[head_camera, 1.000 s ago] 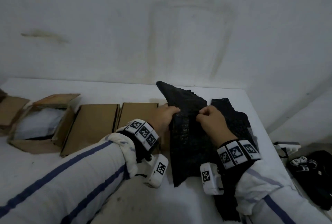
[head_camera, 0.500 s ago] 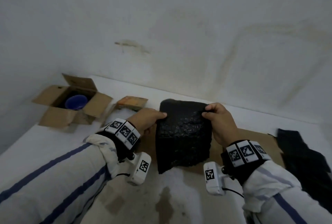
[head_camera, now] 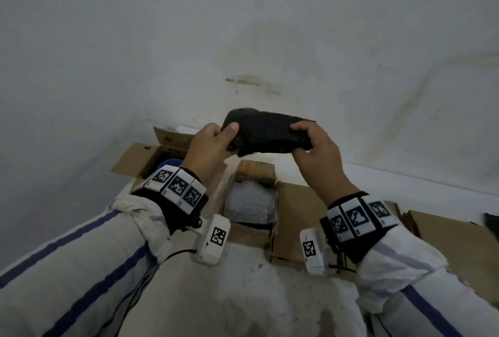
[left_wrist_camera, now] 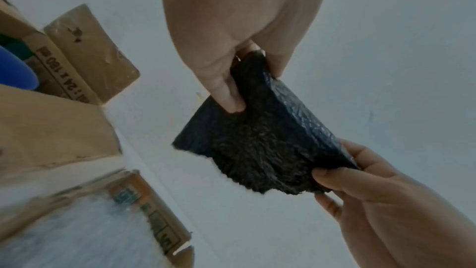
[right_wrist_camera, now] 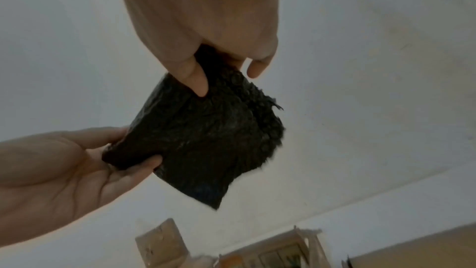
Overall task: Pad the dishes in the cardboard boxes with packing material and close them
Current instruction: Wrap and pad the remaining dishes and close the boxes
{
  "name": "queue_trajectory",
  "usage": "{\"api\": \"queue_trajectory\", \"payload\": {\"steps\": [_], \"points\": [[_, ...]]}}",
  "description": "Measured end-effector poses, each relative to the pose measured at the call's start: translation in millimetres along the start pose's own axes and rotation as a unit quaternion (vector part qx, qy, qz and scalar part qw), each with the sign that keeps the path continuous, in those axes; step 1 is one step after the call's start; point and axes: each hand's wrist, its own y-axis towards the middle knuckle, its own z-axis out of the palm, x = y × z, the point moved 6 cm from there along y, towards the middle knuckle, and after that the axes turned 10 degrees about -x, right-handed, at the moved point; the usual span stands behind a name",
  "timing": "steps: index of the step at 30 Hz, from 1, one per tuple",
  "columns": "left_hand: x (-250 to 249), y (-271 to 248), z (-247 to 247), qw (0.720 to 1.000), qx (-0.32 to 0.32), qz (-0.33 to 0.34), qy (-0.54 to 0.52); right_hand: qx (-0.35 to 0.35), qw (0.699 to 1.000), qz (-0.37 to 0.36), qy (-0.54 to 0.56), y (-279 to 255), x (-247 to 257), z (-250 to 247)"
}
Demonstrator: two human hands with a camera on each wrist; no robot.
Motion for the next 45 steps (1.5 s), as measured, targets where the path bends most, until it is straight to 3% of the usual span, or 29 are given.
{"api": "queue_trajectory", "payload": {"steps": [2, 4, 6, 8, 12, 15, 17, 19, 23, 25, 29, 33, 37, 45], "points": [[13.0, -0.2, -13.2, 0.999, -0.022, 0.0, 0.041, 0.015, 0.999, -0.025, -0.04, -9.0, 1.3, 13.1], [38.7, -3.6, -23.1, 0.995, -0.014, -0.027, 0.1, 0.097, 0.99, -0.006, -0.106, -23.1, -9.7, 31.1], [69.6, -7.2, -27.6, 0.98, 0.034, -0.064, 0.186, 0.213, 0.958, 0.017, -0.194, -43.5, -27.6, 46.8], [91.0, -12.7, -27.4, 0.948, 0.11, -0.075, 0.29, 0.316, 0.921, 0.028, -0.226, -61.2, -40.2, 55.5], [110.8, -20.3, -19.8, 0.915, 0.232, -0.104, 0.313, 0.399, 0.88, -0.007, -0.257, -76.9, -40.4, 65.1], [112.5, -19.3, -15.4, 0.892, 0.274, -0.082, 0.349, 0.373, 0.862, -0.041, -0.342, -69.0, -37.7, 63.6], [111.6, -15.7, -11.2, 0.877, 0.289, -0.053, 0.38, 0.423, 0.828, -0.034, -0.367, -73.0, -44.2, 70.3], [109.5, -14.3, -4.6, 0.854, 0.309, -0.007, 0.418, 0.43, 0.826, -0.03, -0.363, -75.0, -42.7, 76.9], [106.6, -11.3, 7.1, 0.751, 0.312, 0.127, 0.568, 0.445, 0.791, -0.072, -0.413, -78.3, -42.9, 90.4], [105.4, -10.9, 14.0, 0.729, 0.303, 0.167, 0.591, 0.463, 0.774, -0.076, -0.426, -79.6, -43.2, 95.3], [112.1, -9.0, 25.5, 0.706, 0.334, 0.161, 0.603, 0.5, 0.75, -0.06, -0.428, -77.0, -44.1, 103.2], [113.7, -7.2, 31.7, 0.623, 0.357, 0.199, 0.667, 0.528, 0.716, -0.081, -0.45, -77.9, -43.6, 109.8], [111.1, -9.6, 36.1, 0.582, 0.37, 0.22, 0.69, 0.533, 0.727, -0.084, -0.425, -80.0, -44.0, 112.4], [103.7, 1.2, 52.2, 0.548, 0.367, 0.235, 0.714, 0.515, 0.77, -0.042, -0.375, -71.6, -51.0, 120.7]]}}
